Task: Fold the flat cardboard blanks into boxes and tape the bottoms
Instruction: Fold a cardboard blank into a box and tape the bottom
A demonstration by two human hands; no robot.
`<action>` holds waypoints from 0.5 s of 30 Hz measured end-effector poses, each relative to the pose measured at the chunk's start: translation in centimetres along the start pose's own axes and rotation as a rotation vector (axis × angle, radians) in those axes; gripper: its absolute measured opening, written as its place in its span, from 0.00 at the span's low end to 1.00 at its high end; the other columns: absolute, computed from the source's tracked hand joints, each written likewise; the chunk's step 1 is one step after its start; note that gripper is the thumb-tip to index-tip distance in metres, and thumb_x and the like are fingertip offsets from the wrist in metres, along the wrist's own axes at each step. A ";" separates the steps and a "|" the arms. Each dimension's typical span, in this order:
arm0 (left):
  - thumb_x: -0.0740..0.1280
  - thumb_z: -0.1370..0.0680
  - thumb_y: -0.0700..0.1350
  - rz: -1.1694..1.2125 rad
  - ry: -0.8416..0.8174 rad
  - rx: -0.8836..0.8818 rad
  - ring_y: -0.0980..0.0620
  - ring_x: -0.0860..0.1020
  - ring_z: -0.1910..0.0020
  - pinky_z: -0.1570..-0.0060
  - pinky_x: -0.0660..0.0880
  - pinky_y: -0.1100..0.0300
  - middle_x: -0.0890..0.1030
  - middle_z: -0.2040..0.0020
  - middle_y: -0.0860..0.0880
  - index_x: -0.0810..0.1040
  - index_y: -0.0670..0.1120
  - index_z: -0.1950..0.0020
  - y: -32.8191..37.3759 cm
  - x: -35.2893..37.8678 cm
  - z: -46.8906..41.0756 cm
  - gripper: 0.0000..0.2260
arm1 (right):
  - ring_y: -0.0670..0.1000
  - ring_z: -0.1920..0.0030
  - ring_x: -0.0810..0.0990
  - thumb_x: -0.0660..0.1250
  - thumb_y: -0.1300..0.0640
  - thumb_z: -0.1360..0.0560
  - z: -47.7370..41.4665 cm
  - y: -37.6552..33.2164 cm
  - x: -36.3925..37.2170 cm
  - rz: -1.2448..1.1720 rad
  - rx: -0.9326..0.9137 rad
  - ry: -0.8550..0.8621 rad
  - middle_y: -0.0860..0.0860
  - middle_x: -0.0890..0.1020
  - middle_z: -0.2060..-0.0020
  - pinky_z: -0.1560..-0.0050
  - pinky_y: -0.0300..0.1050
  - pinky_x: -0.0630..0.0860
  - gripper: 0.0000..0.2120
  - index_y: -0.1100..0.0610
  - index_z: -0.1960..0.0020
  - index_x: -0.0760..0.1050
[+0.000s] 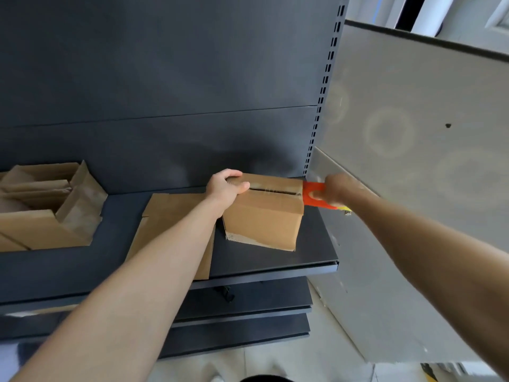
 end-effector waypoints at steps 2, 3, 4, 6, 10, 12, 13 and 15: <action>0.75 0.29 0.45 -0.015 0.004 0.002 0.49 0.75 0.42 0.39 0.73 0.54 0.78 0.42 0.52 0.79 0.53 0.43 0.0 0.1 -0.2 0.15 | 0.60 0.40 0.75 0.59 0.45 0.22 -1.6 -0.1 0.6 -0.144 0.046 -0.055 0.58 0.78 0.41 0.40 0.52 0.70 0.22 0.60 0.37 0.72; 0.75 0.28 0.46 -0.018 0.001 0.007 0.50 0.76 0.43 0.39 0.73 0.54 0.78 0.43 0.52 0.79 0.53 0.43 -0.2 0.0 -0.3 0.15 | 0.61 0.39 0.75 0.58 0.47 0.21 -2.1 -0.4 1.3 -0.173 0.039 -0.100 0.58 0.77 0.40 0.37 0.54 0.69 0.21 0.60 0.36 0.72; 0.74 0.28 0.46 -0.019 -0.006 0.012 0.50 0.75 0.43 0.39 0.73 0.55 0.78 0.43 0.52 0.79 0.53 0.43 -0.3 -0.1 -0.4 0.15 | 0.60 0.39 0.75 0.57 0.49 0.21 -2.6 -0.8 2.2 -0.184 0.024 -0.119 0.58 0.77 0.40 0.35 0.55 0.68 0.19 0.60 0.36 0.72; 0.74 0.28 0.46 -0.025 -0.017 0.019 0.51 0.75 0.43 0.40 0.73 0.57 0.78 0.42 0.52 0.79 0.54 0.42 -0.5 -0.3 -0.5 0.15 | 0.59 0.40 0.75 0.56 0.53 0.21 -3.2 -1.5 4.2 -0.173 -0.014 -0.119 0.55 0.79 0.43 0.36 0.52 0.66 0.14 0.54 0.39 0.73; 0.73 0.27 0.45 -0.041 -0.026 0.043 0.52 0.74 0.42 0.42 0.71 0.59 0.77 0.42 0.53 0.78 0.51 0.40 -0.6 -0.3 -0.7 0.16 | 0.54 0.52 0.74 0.58 0.56 0.24 -4.1 -2.4 7.0 -0.247 -0.052 -0.007 0.53 0.77 0.55 0.50 0.44 0.65 0.09 0.54 0.50 0.75; 0.73 0.27 0.45 -0.050 -0.031 0.056 0.51 0.74 0.40 0.40 0.71 0.59 0.77 0.41 0.52 0.78 0.51 0.40 -0.6 -0.4 -0.8 0.16 | 0.55 0.50 0.76 0.59 0.60 0.23 -4.2 -2.7 6.2 -0.429 -0.060 0.002 0.57 0.79 0.50 0.47 0.48 0.72 0.11 0.59 0.44 0.77; 0.73 0.27 0.45 -0.055 -0.034 0.057 0.51 0.73 0.39 0.39 0.70 0.58 0.76 0.40 0.52 0.77 0.51 0.39 -0.6 -0.4 -0.9 0.17 | 0.57 0.47 0.78 0.59 0.62 0.22 -4.2 -2.7 5.2 -0.499 -0.033 0.022 0.59 0.80 0.46 0.44 0.49 0.74 0.13 0.61 0.41 0.77; 0.72 0.26 0.46 -0.077 -0.034 0.046 0.50 0.72 0.38 0.38 0.70 0.57 0.75 0.37 0.51 0.74 0.51 0.35 -0.4 -0.4 -0.8 0.20 | 0.60 0.47 0.80 0.59 0.57 0.21 -3.8 -2.7 3.3 -0.626 0.067 0.036 0.61 0.81 0.48 0.48 0.49 0.76 0.14 0.64 0.45 0.78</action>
Point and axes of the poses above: each hand's wrist, its own z-axis away from the middle knuckle, its own x-axis out of the palm, y = z × x, the point moved 2 cm from there along -z, towards the middle knuckle
